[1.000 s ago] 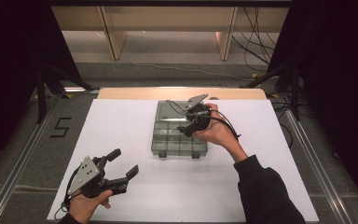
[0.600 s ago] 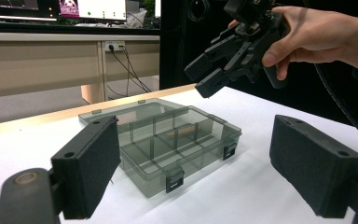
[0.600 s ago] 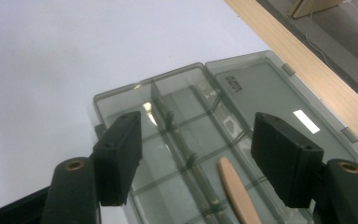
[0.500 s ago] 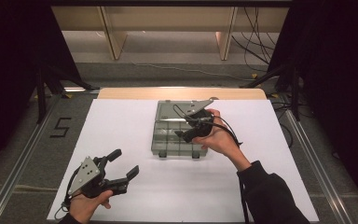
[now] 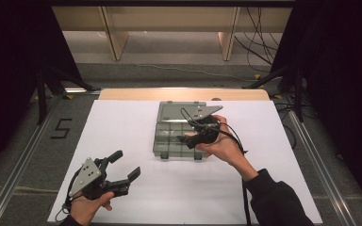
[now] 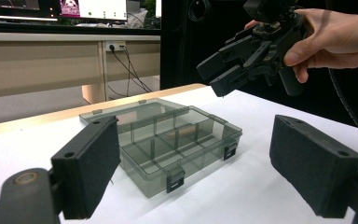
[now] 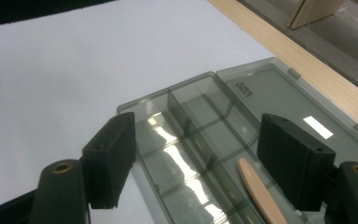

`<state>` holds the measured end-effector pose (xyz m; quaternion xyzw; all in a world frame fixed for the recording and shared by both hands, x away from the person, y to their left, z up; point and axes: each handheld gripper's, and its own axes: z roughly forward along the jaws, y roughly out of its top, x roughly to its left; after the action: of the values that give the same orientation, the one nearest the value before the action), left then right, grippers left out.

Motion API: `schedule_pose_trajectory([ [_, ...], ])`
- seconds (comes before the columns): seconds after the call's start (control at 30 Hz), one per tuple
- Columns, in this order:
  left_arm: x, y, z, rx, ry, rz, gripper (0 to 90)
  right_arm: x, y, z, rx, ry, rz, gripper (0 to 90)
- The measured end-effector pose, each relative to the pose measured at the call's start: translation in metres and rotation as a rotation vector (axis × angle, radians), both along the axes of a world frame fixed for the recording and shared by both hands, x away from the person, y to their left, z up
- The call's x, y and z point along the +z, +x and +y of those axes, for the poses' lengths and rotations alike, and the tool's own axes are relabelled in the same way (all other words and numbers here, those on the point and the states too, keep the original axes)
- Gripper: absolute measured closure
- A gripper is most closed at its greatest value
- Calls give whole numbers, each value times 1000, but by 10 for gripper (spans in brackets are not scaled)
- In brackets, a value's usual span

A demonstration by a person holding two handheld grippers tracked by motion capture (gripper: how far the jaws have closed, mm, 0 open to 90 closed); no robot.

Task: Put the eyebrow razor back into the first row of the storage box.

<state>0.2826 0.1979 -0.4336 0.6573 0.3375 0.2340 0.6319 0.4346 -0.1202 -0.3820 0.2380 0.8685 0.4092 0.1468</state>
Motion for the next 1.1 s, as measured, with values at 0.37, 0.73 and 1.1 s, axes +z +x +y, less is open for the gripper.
schedule_pose_trajectory([
  [0.37, 0, 0, 0, 1, 3, -1, 160, -1, -12, -4, 4, 48, 1, 275],
  [0.73, 0, -1, 0, 0, 1, -1, 160, -8, -30, -19, -23, 111, -3, 240],
  [1.1, 0, -1, 0, -1, 0, -2, 160, -12, -50, -31, -43, 191, -16, 220],
])
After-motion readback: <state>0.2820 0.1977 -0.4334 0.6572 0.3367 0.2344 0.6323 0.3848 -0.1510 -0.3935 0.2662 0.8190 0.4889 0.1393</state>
